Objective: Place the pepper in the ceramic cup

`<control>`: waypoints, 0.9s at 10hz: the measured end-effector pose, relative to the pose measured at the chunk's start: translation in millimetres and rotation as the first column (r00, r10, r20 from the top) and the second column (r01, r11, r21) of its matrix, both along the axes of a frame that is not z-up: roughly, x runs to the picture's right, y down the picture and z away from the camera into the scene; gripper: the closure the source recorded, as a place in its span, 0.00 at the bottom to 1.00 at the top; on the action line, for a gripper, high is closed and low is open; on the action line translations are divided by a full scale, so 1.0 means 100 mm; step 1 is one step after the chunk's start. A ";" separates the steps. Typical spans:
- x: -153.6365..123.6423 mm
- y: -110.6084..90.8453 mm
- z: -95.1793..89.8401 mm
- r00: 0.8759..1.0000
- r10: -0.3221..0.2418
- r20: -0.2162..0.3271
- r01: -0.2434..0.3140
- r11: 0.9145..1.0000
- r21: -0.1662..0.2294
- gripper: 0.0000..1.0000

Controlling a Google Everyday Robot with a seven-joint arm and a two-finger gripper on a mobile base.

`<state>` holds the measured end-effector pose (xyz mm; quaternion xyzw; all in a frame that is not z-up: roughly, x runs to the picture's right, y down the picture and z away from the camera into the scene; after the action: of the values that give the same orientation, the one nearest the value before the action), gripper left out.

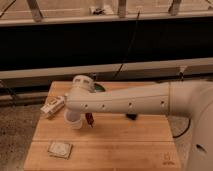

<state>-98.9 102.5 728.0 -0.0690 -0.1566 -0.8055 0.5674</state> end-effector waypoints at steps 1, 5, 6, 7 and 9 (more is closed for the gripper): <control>-0.07 -0.02 -0.01 1.000 -0.013 0.014 0.013 1.000 0.000 1.00; -0.35 -0.11 0.04 0.994 -0.088 0.068 0.090 0.996 -0.027 0.99; -0.43 -0.13 0.05 0.991 -0.108 0.082 0.111 0.993 -0.036 0.93; -0.52 -0.14 0.07 0.987 -0.129 0.099 0.135 0.990 -0.048 0.81; -0.64 -0.17 0.07 0.981 -0.153 0.120 0.161 0.985 -0.058 0.61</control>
<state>-163.3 85.5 734.9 -0.0536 -0.2100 -0.8446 0.4895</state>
